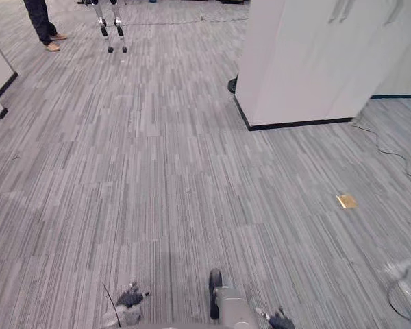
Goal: Organize washtable
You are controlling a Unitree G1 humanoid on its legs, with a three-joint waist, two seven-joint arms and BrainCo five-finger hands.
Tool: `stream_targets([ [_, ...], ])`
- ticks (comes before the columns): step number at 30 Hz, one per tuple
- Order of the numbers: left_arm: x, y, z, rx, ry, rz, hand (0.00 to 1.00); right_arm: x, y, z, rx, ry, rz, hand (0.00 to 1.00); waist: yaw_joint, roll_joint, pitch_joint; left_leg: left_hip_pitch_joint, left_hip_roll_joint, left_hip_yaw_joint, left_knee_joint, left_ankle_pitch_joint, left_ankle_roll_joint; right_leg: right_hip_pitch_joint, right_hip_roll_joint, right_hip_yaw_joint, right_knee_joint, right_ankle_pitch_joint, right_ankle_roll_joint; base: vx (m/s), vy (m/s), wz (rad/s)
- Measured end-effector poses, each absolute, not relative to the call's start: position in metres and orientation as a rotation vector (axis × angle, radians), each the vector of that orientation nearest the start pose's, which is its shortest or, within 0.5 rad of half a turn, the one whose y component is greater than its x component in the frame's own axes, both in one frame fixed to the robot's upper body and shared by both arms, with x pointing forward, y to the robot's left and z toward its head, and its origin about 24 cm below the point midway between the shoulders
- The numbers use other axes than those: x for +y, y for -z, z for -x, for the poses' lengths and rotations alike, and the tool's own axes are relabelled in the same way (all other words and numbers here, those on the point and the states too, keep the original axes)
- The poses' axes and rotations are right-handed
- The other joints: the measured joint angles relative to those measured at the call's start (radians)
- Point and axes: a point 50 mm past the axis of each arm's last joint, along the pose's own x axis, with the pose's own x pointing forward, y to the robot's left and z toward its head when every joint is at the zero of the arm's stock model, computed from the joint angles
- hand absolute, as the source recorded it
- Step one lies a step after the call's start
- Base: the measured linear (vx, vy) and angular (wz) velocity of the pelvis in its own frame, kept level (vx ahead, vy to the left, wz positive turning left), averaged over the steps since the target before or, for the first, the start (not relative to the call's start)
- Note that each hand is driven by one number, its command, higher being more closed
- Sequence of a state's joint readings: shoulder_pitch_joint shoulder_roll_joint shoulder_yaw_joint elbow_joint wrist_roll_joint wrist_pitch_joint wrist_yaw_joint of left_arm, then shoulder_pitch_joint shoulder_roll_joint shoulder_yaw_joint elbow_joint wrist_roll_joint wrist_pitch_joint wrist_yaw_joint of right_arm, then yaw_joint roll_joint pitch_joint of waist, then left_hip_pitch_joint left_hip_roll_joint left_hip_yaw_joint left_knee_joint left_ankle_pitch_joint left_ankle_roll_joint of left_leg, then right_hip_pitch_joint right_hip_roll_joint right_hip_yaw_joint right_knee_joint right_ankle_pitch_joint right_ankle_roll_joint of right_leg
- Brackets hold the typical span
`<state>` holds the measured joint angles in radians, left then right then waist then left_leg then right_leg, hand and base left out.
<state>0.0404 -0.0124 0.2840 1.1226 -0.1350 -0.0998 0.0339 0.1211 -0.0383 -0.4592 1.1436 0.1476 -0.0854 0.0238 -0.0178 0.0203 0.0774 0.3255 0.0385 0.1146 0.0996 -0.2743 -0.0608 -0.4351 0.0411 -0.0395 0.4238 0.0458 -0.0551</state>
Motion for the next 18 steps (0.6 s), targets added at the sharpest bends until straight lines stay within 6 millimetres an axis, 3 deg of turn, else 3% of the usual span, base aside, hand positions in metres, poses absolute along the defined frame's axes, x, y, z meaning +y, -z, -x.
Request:
stream_targets([
  [1,0.18,0.163,-0.103,1.03,-0.395,0.271,0.0,-0.219,0.168,-0.048,1.112,0.575,-0.337,0.0,-0.01,-0.029,0.003,-0.031,-0.047,-0.042,0.089,0.092,-0.008,-0.086,-0.034,-0.032,0.209,-0.073,-0.005,0.53,-0.208,0.35],
  [2,0.186,0.166,-0.086,1.064,-0.455,0.283,0.0,-0.218,0.169,-0.045,1.125,0.571,-0.337,0.0,-0.014,-0.019,-0.01,-0.093,-0.045,-0.048,0.278,0.15,-0.063,-0.032,-0.02,-0.044,0.104,-0.064,0.008,0.6,-0.322,0.39],
  [3,0.19,0.166,-0.08,1.067,-0.482,0.29,0.0,-0.217,0.17,-0.04,1.138,0.569,-0.334,0.0,-0.021,-0.032,-0.016,-0.14,-0.054,-0.042,0.403,0.199,-0.102,0.012,-0.022,-0.053,0.058,-0.114,-0.067,0.63,-0.284,-0.33],
  [4,0.188,0.168,-0.072,1.08,-0.529,0.326,0.0,-0.23,0.167,-0.041,1.135,0.583,-0.307,0.0,0.009,0.044,-0.009,-0.255,0.012,-0.022,0.679,0.263,-0.133,0.089,0.035,-0.027,-0.006,-0.145,-0.065,0.67,-0.202,-0.62],
  [5,0.188,0.169,-0.068,1.086,-0.545,0.34,0.0,-0.235,0.166,-0.044,1.125,0.585,-0.296,0.0,0.019,0.071,-0.003,-0.307,0.048,0.006,0.796,0.254,-0.121,0.132,0.067,-0.009,-0.047,-0.149,-0.067,0.74,-0.054,-1.42],
  [6,0.192,0.171,-0.054,1.117,-0.588,0.352,0.0,-0.236,0.164,-0.054,1.117,0.561,-0.273,0.0,0.054,0.066,0.011,-0.403,0.098,0.071,0.955,0.22,-0.065,0.257,0.102,0.066,-0.142,-0.149,-0.08,0.73,0.003,-1.25],
  [7,0.197,0.17,-0.048,1.119,-0.619,0.353,0.0,-0.234,0.164,-0.059,1.116,0.535,-0.26,0.0,0.067,0.046,0.018,-0.424,0.104,0.099,0.963,0.204,-0.044,0.31,0.102,0.103,-0.175,-0.147,-0.084,0.73,0.001,-1.87],
  [8,0.206,0.169,-0.036,1.129,-0.66,0.333,0.0,-0.226,0.164,-0.074,1.102,0.474,-0.231,0.0,0.095,0.006,0.018,-0.469,0.112,0.154,0.919,0.154,-0.023,0.39,0.095,0.199,-0.236,-0.148,-0.084,0.88,0.05,-2.04],
  [9,0.205,0.171,-0.023,1.156,-0.703,0.347,0.0,-0.222,0.16,-0.098,1.055,0.43,-0.222,0.0,0.104,-0.015,0.019,-0.523,0.126,0.194,0.832,0.099,-0.001,0.452,0.09,0.29,-0.281,-0.148,-0.084,0.71,0.093,-2.27],
  [10,0.206,0.171,-0.019,1.161,-0.731,0.356,0.0,-0.22,0.156,-0.115,1.016,0.404,-0.217,0.0,0.114,-0.018,0.02,-0.574,0.134,0.195,0.742,0.075,0.019,0.482,0.085,0.346,-0.312,-0.151,-0.082,0.68,0.148,-1.78],
  [11,0.206,0.17,-0.018,1.159,-0.734,0.356,0.0,-0.216,0.154,-0.124,0.995,0.378,-0.209,0.0,0.116,-0.019,0.019,-0.612,0.136,0.189,0.662,0.071,0.016,0.496,0.08,0.376,-0.326,-0.157,-0.078,0.48,0.208,-1.37],
  [12,0.206,0.17,-0.022,1.149,-0.718,0.353,0.0,-0.211,0.149,-0.14,0.961,0.337,-0.193,0.0,0.117,-0.024,0.019,-0.67,0.132,0.181,0.48,0.078,0.005,0.515,0.059,0.414,-0.348,-0.181,-0.076,0.74,0.343,-1.04],
  [13,0.207,0.17,-0.028,1.139,-0.688,0.334,0.0,-0.207,0.146,-0.149,0.933,0.297,-0.167,0.0,0.116,-0.022,0.021,-0.726,0.128,0.16,0.283,0.124,-0.039,0.551,0.036,0.446,-0.363,-0.213,-0.077,0.75,0.358,-0.74],
  [14,0.205,0.169,-0.031,1.135,-0.669,0.325,0.0,-0.205,0.146,-0.15,0.93,0.285,-0.158,0.0,0.116,-0.014,0.018,-0.757,0.131,0.144,0.204,0.149,-0.076,0.567,0.031,0.453,-0.371,-0.225,-0.075,0.8,0.412,-0.45],
  [15,0.202,0.169,-0.036,1.129,-0.638,0.316,0.0,-0.209,0.146,-0.147,0.933,0.282,-0.135,0.0,0.118,0.017,0.005,-0.827,0.154,0.116,0.127,0.172,-0.117,0.596,0.035,0.459,-0.387,-0.242,-0.058,0.73,0.425,-0.42],
  [16,0.2,0.169,-0.038,1.128,-0.621,0.306,0.0,-0.21,0.149,-0.137,0.957,0.289,-0.133,0.0,0.125,0.034,0.011,-0.835,0.166,0.108,0.1,0.27,-0.083,0.648,0.029,0.459,-0.39,-0.261,-0.026,0.77,0.444,-0.45],
  [17,0.2,0.169,-0.039,1.126,-0.62,0.305,0.0,-0.205,0.152,-0.131,0.972,0.288,-0.144,0.0,0.13,0.031,0.0,-0.813,0.157,0.103,0.097,0.356,-0.054,0.665,0.01,0.464,-0.373,-0.271,-0.009,0.8,0.459,-0.54],
  [18,0.207,0.167,-0.042,1.1,-0.634,0.295,0.0,-0.194,0.156,-0.124,0.999,0.272,-0.151,0.0,0.142,-0.008,-0.012,-0.784,0.124,0.102,0.094,0.409,0.015,0.635,-0.016,0.488,-0.281,-0.269,0.024,0.77,0.461,-0.58],
])
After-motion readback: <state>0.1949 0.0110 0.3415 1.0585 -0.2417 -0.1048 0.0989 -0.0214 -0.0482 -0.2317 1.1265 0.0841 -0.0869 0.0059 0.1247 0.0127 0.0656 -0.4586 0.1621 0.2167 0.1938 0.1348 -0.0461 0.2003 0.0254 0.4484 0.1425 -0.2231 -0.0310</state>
